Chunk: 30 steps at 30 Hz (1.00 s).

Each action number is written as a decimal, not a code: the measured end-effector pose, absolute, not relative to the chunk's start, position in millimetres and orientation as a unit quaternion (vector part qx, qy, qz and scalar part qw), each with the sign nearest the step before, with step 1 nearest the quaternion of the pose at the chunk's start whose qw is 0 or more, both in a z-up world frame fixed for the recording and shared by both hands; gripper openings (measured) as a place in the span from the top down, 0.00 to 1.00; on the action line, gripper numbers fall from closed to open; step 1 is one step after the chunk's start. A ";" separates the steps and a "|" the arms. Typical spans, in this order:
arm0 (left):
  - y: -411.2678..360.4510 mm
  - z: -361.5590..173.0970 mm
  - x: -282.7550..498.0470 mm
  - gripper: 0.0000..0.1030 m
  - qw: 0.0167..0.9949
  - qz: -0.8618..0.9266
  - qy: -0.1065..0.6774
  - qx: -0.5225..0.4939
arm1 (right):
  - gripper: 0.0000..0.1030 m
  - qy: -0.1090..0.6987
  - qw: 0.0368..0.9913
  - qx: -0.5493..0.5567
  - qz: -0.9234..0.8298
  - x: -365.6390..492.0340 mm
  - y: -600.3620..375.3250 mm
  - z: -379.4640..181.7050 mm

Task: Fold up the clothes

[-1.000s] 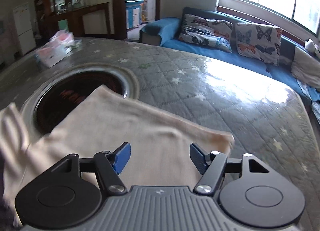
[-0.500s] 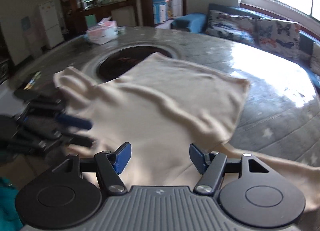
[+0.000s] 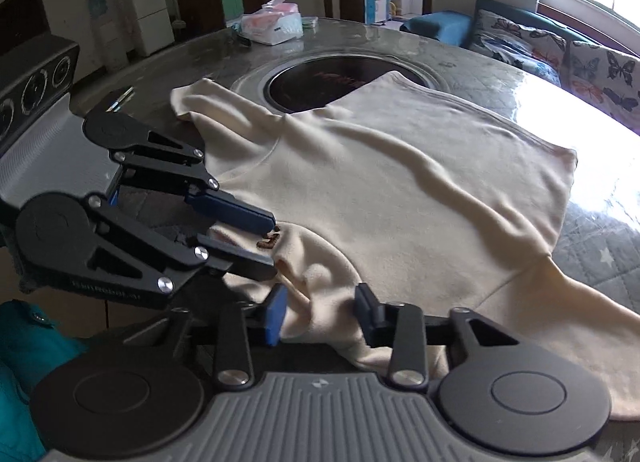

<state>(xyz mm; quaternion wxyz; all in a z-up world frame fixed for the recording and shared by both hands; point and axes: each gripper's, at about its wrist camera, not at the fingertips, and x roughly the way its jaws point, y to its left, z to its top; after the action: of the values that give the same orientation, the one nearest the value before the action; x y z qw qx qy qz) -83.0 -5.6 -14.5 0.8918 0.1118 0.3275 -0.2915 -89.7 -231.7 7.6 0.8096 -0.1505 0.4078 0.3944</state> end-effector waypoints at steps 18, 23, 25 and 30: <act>7.6 -3.7 -95.9 1.00 0.894 -0.293 0.326 0.090 | 0.96 0.397 0.811 -0.148 0.403 -108.6 -247.9 16.0; 13.0 10.0 -89.2 0.97 0.901 -0.290 0.314 0.079 | 0.88 0.377 0.817 -0.145 0.412 -108.1 -248.1 31.2; 13.4 15.4 -81.0 0.97 0.907 -0.279 0.307 0.070 | 0.86 0.366 0.825 -0.142 0.407 -105.6 -248.1 35.9; 4.7 8.0 -53.2 0.96 0.911 -0.260 0.319 0.038 | 0.86 0.384 0.825 -0.129 0.394 -96.1 -243.4 18.1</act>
<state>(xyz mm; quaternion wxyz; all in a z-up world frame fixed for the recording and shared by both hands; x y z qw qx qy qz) -53.2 4.7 8.0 0.9107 0.0384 0.3188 -0.2597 -96.1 -243.4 18.1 0.8250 -0.1288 0.3838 0.3942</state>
